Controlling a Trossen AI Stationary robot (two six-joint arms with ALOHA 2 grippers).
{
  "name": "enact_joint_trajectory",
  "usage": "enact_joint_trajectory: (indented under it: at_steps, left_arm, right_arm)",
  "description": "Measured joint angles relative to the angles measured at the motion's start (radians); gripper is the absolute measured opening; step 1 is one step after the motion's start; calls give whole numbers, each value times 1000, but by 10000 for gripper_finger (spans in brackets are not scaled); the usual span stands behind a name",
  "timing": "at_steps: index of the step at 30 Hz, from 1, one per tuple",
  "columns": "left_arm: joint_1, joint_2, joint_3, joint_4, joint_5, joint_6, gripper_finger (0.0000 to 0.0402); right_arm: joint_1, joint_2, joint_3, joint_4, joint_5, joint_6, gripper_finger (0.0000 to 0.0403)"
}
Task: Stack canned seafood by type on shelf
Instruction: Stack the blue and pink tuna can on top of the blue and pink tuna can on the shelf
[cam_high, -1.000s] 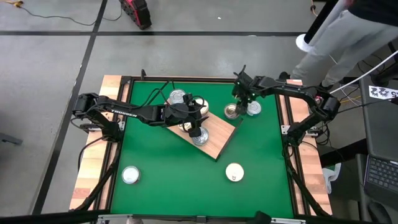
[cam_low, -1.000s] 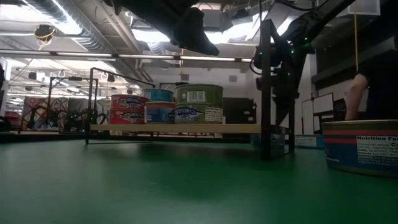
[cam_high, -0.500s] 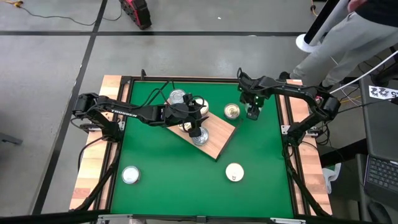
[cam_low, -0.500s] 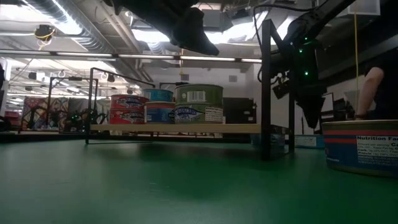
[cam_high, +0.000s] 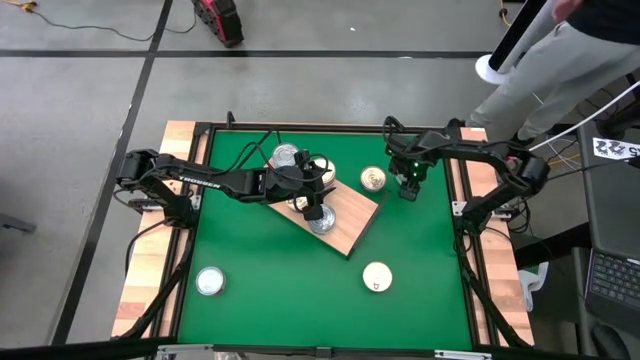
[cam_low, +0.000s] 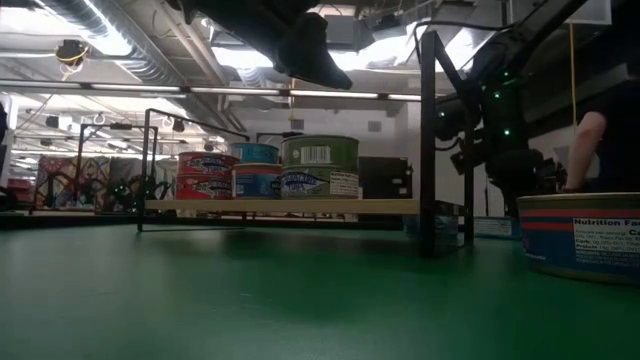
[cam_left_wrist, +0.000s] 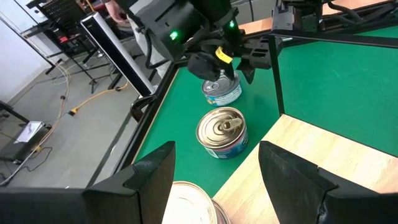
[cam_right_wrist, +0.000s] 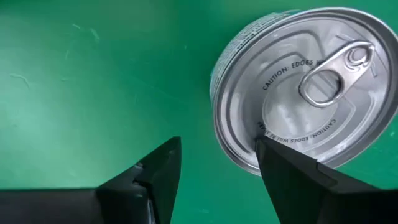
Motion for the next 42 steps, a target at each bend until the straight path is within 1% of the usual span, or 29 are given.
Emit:
enact_joint_trajectory:
  at_steps: [10,14,17,21,26,33,35,42]
  left_arm:
    - [0,0,0,0,0,2,227]
    - [0,0,0,0,0,2,227]
    - [0,0,0,0,0,2,227]
    - [0,0,0,0,0,2,227]
    - [0,0,0,0,0,2,227]
    - [0,0,0,0,0,2,227]
    - [0,0,0,0,0,0,227]
    - [0,0,0,1,0,-2,227]
  right_arm:
    - [0,2,-16,80,39,3,211]
    - [1,4,-17,98,98,0,202]
    - [0,5,-19,134,161,0,178]
    - [-1,7,-19,208,216,-7,134]
    - [-2,7,-19,240,222,-11,82]
    - [-2,5,-17,245,217,-62,13]
    - [-2,5,-17,244,216,-64,5]
    - [-2,5,-14,239,214,-89,3]
